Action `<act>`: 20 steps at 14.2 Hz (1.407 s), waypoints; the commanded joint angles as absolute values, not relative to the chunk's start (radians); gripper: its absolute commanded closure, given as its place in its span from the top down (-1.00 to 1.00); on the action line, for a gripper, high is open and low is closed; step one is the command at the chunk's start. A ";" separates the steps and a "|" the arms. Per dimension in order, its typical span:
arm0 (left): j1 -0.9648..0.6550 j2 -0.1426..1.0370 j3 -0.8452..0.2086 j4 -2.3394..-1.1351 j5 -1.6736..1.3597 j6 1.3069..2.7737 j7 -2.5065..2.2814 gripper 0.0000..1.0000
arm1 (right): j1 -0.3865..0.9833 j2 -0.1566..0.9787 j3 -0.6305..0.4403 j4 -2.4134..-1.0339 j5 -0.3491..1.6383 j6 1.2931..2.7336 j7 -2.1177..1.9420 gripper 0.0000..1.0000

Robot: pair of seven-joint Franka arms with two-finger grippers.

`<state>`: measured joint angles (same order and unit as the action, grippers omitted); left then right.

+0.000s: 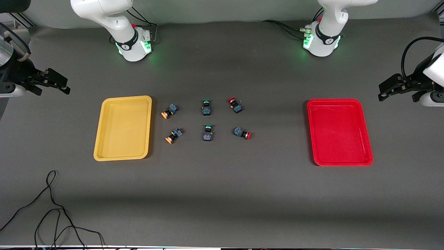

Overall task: Place red and yellow buttons in trays
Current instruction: 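Reach the right gripper toward the yellow-capped button beside the yellow tray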

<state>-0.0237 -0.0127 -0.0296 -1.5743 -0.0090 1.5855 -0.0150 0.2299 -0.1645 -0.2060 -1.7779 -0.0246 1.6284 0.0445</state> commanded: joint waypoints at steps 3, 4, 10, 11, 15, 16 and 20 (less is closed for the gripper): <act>-0.032 -0.023 -0.026 -1.571 -0.012 1.586 -0.026 0.99 | 0.221 -0.106 -0.199 -1.706 -0.011 1.606 0.037 1.00; -0.032 -0.023 -0.026 -1.571 -0.012 1.588 -0.026 0.99 | 0.222 -0.094 -0.192 -1.707 0.003 1.606 0.044 1.00; -0.028 -0.018 -0.025 -1.571 -0.012 1.588 -0.025 0.99 | 0.245 0.003 -0.140 -1.805 0.086 1.664 0.322 1.00; -0.031 -0.020 -0.025 -1.571 -0.012 1.588 -0.026 0.99 | 0.264 -0.005 -0.127 -1.874 0.086 1.719 0.403 1.00; -0.029 -0.023 -0.025 -1.575 -0.012 1.563 -0.029 0.99 | 0.298 -0.002 -0.002 -2.127 0.086 1.978 0.708 1.00; -0.028 -0.023 -0.025 -1.577 -0.014 1.549 -0.063 0.99 | 0.298 0.009 0.036 -2.176 0.086 2.043 0.776 1.00; -0.066 -0.043 -0.051 -1.592 -0.012 1.531 -0.299 0.99 | 0.298 0.118 0.115 -2.215 0.086 2.141 0.941 1.00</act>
